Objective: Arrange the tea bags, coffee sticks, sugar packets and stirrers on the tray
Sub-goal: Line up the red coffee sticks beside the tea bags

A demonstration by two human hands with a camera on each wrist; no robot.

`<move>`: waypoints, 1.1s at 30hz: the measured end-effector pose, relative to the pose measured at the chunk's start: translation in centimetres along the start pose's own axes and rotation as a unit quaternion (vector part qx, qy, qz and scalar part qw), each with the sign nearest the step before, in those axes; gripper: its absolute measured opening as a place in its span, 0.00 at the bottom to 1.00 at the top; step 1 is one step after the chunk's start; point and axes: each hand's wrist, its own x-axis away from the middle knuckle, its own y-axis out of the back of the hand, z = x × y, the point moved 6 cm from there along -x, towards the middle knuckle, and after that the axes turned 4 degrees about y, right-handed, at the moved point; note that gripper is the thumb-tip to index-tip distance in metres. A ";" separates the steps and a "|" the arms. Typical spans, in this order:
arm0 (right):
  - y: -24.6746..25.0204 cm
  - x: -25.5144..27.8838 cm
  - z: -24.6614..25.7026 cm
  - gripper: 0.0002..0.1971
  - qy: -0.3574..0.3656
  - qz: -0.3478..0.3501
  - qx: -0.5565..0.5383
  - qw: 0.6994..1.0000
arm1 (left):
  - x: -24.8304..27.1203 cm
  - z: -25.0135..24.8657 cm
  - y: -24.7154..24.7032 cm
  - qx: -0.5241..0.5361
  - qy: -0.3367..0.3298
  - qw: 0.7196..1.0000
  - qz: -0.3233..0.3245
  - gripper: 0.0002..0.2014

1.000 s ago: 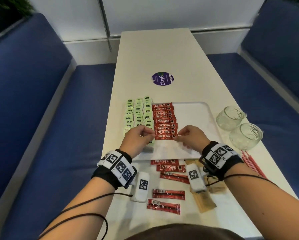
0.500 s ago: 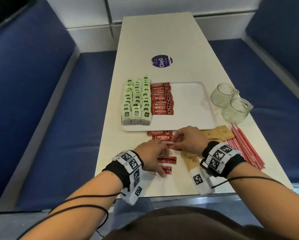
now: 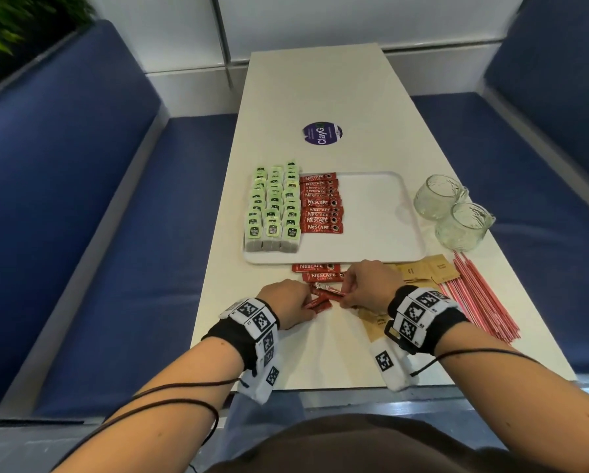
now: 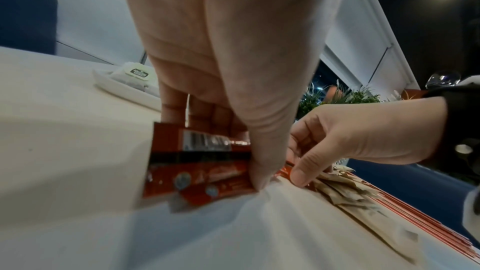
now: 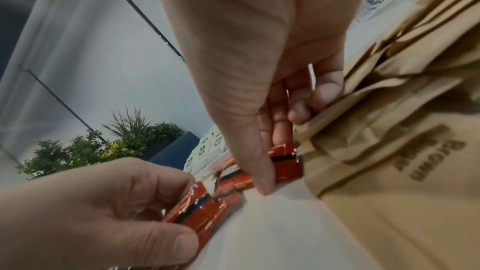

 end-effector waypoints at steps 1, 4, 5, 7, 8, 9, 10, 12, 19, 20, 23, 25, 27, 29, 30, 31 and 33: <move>0.0 -0.1 0.0 0.10 0.003 0.005 -0.005 1.000 | 0.1 0.3 0.1 0.002 0.005 1.000 0.006 0.14; 0.3 -0.4 0.0 0.08 0.018 0.006 -0.035 0.999 | 0.3 1.5 0.7 0.079 0.017 0.996 0.024 0.08; 0.5 -0.5 0.0 0.07 0.022 0.006 -0.048 0.999 | 0.3 2.1 0.8 0.147 0.022 0.988 0.032 0.05; 0.9 -0.7 0.1 0.05 0.035 0.002 -0.083 0.996 | 0.5 2.8 1.2 0.319 0.026 0.947 0.038 0.05; 1.2 -0.7 0.1 0.05 0.045 -0.004 -0.102 0.994 | 0.4 3.3 1.4 0.398 0.033 0.916 0.027 0.05; 1.6 -0.9 0.2 0.05 0.058 -0.013 -0.118 0.991 | 0.2 3.7 1.8 0.469 0.045 0.882 0.010 0.06; 2.0 -0.9 0.4 0.06 0.075 -0.023 -0.130 0.988 | 0.0 3.9 2.1 0.530 0.065 0.845 -0.004 0.07; 2.9 -1.2 0.9 0.08 0.108 -0.045 -0.149 0.982 | -0.7 4.3 2.5 0.621 0.119 0.774 -0.013 0.09; 4.6 -3.2 1.5 0.12 0.147 -0.106 -0.197 0.964 | -2.9 3.9 3.5 0.732 0.171 0.658 0.039 0.16; 4.7 -3.5 1.6 0.13 0.146 -0.111 -0.205 0.961 | -3.3 4.0 3.5 0.731 0.174 0.659 0.038 0.16; 5.1 -4.2 1.8 0.14 0.164 -0.141 -0.220 0.951 | -4.1 4.7 3.9 0.686 0.172 0.707 0.012 0.16; 5.5 -4.7 2.0 0.13 0.187 -0.156 -0.226 0.943 | -4.6 5.0 4.1 0.673 0.171 0.720 0.000 0.16; 5.6 -5.1 2.1 0.12 0.202 -0.158 -0.229 0.939 | -4.8 5.0 4.5 0.690 0.163 0.706 -0.002 0.16; 5.9 -6.2 2.2 0.12 0.205 -0.141 -0.234 0.940 | -6.0 5.4 5.3 0.701 0.134 0.701 -0.015 0.13; 5.8 -6.3 2.4 0.14 0.207 -0.121 -0.245 0.940 | -6.2 5.5 5.8 0.702 0.120 0.701 -0.033 0.11; 5.7 -6.4 2.5 0.17 0.206 -0.102 -0.261 0.937 | -6.4 5.5 6.1 0.697 0.106 0.707 -0.050 0.10; 5.7 -7.2 2.7 0.17 0.190 -0.087 -0.286 0.935 | -6.8 5.5 6.8 0.664 0.091 0.739 -0.074 0.11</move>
